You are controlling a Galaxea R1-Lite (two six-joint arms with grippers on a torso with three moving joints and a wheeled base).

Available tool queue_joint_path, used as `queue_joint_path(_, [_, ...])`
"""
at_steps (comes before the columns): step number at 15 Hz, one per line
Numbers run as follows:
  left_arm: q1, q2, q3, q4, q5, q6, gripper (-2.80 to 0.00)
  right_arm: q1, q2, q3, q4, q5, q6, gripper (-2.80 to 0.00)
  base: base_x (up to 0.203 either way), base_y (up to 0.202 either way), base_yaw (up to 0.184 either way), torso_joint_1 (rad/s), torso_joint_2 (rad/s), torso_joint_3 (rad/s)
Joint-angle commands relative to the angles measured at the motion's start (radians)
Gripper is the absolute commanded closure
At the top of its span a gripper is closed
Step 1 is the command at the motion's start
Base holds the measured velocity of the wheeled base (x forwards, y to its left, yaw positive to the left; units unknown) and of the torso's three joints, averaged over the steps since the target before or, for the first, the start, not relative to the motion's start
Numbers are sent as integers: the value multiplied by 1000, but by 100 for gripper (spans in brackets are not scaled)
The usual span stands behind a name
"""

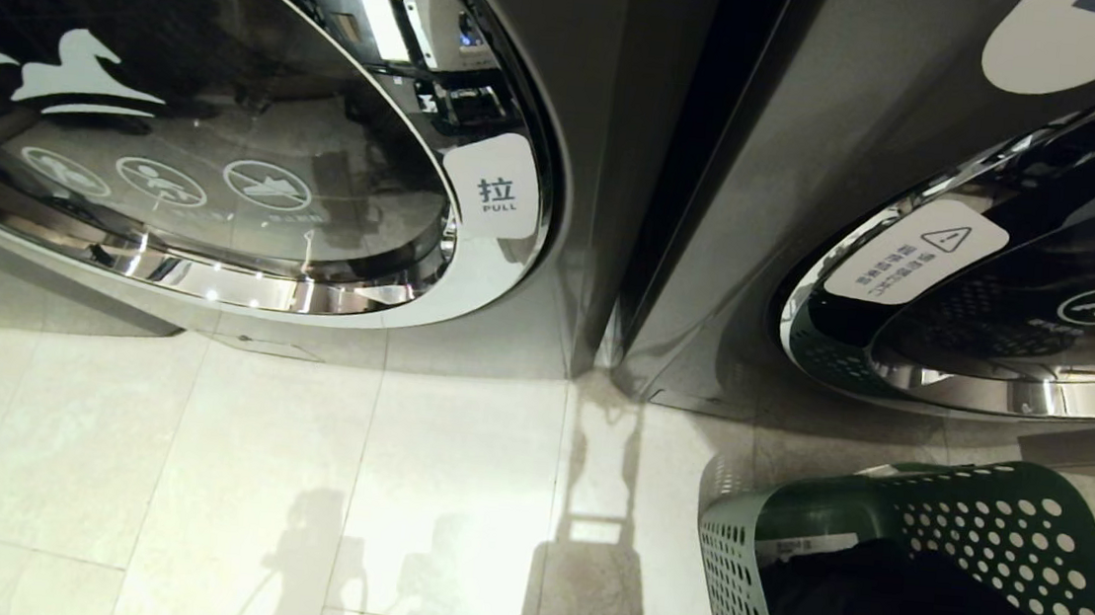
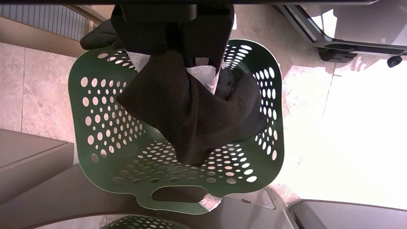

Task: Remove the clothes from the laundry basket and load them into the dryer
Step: Take the clothes out of the basket

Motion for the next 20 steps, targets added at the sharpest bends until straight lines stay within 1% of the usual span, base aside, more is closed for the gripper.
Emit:
queue_joint_path(1, [0,0,0,0,1,0,0,0,0,0,1,0,2,0,0,0,0,0,0,0])
queue_joint_path(3, [0,0,0,0,1,0,0,0,0,0,4,-4,37,0,0,0,0,0,0,0])
queue_joint_path(5, [0,0,0,0,-2,2,0,0,0,1,0,-37,110,0,0,0,0,0,0,0])
queue_joint_path(6, [0,0,0,0,-3,5,0,0,0,0,0,-41,118,0,0,0,0,0,0,0])
queue_joint_path(9, [0,0,3,-8,-2,16,0,0,0,0,-3,-38,122,0,0,0,0,0,0,0])
queue_joint_path(12, [0,0,17,-50,-1,21,0,0,0,0,-3,-38,125,0,0,0,0,0,0,0])
queue_joint_path(15, [0,0,18,-50,-8,65,0,0,0,2,-3,-33,101,0,0,0,0,2,1,18])
queue_joint_path(16, [0,0,20,-50,-10,69,0,0,0,2,0,-31,84,0,0,0,0,7,2,110])
queue_joint_path(18, [0,0,20,-50,-9,68,0,0,0,0,0,-35,96,0,0,0,0,5,0,158])
queue_joint_path(20, [0,0,20,-50,-10,76,0,0,0,1,0,-31,84,0,0,0,0,3,2,191])
